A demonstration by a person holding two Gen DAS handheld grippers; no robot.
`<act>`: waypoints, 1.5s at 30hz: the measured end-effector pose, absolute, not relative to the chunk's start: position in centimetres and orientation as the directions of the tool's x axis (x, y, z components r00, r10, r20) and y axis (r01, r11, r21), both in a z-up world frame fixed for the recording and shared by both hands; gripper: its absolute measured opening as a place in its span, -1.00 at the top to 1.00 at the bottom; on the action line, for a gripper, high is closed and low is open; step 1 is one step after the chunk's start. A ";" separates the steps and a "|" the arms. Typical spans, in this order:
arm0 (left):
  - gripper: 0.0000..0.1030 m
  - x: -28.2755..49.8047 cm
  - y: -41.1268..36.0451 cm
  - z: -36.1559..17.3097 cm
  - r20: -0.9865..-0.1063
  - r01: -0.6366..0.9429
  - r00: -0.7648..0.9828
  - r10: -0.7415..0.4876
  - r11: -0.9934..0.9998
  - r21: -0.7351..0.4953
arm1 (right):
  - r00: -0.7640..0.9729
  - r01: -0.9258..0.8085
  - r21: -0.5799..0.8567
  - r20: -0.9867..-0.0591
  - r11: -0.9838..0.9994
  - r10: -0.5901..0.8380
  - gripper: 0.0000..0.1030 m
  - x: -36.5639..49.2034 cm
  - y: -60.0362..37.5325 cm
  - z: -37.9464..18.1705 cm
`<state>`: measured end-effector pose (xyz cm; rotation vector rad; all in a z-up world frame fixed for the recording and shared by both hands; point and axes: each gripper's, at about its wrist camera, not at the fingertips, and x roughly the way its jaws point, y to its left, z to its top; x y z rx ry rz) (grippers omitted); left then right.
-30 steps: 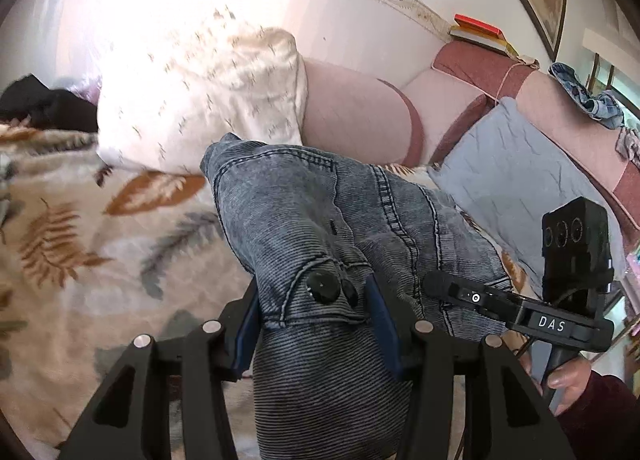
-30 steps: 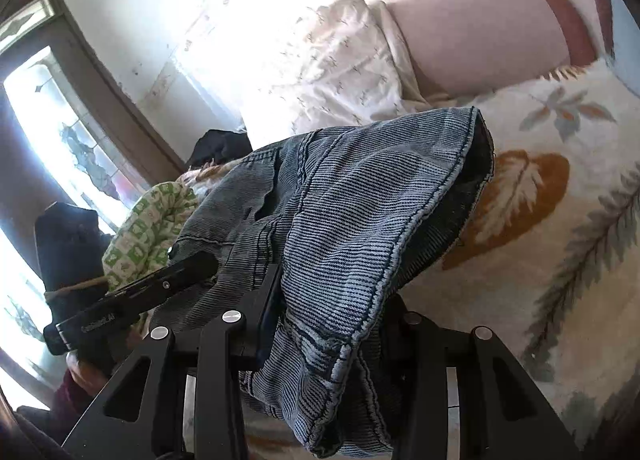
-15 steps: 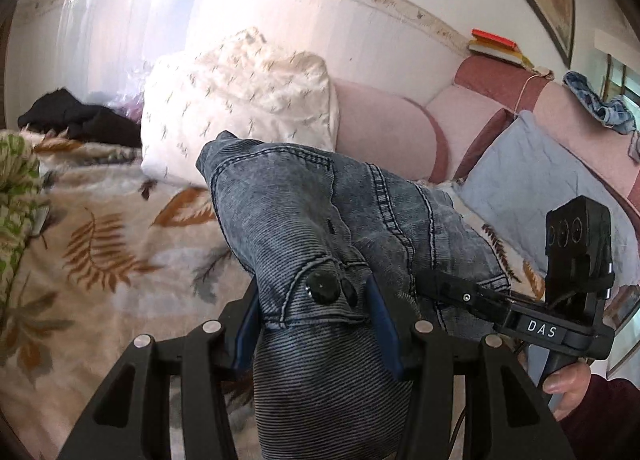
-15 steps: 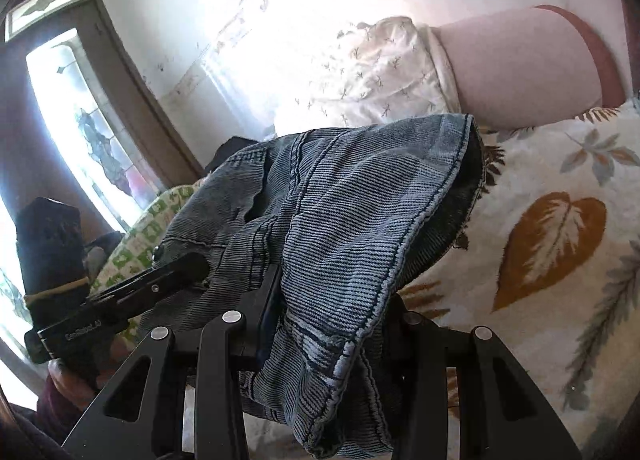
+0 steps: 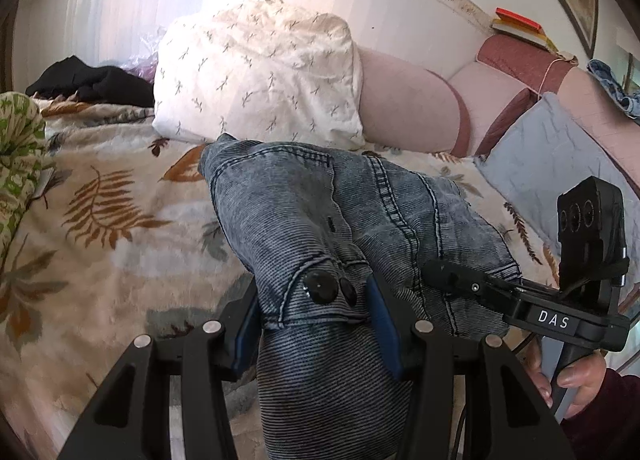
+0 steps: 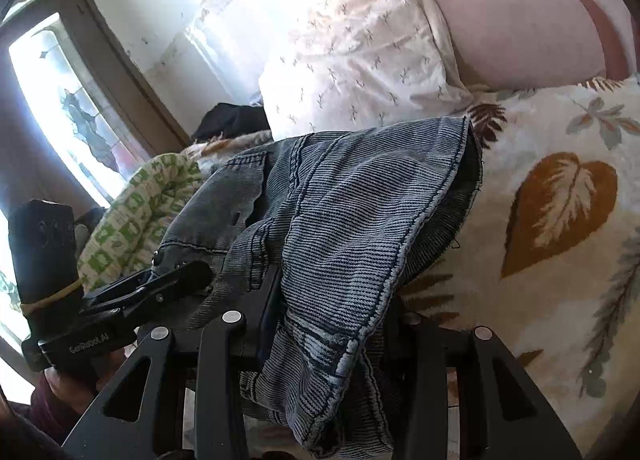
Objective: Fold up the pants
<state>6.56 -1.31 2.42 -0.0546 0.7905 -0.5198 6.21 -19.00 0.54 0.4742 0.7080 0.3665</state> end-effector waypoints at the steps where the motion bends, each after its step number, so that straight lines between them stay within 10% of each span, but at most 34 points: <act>1: -0.03 6.6 -1.3 2.3 -0.668 0.422 0.584 -0.462 0.875 -0.237 | 0.701 -0.159 0.530 -0.534 0.833 0.473 0.28 6.3 -18.9 0.4; 31: -0.14 7.0 -1.9 -0.3 -0.728 0.369 0.585 -0.358 0.917 -0.155 | 0.646 -0.121 0.542 -0.593 0.831 0.481 0.27 7.3 -18.8 -2.3; 45: -0.90 8.0 -1.6 -2.3 -0.754 0.308 0.616 -0.226 0.951 -0.033 | 0.605 -0.044 0.527 -0.662 0.848 0.443 -0.21 7.8 -19.2 -4.2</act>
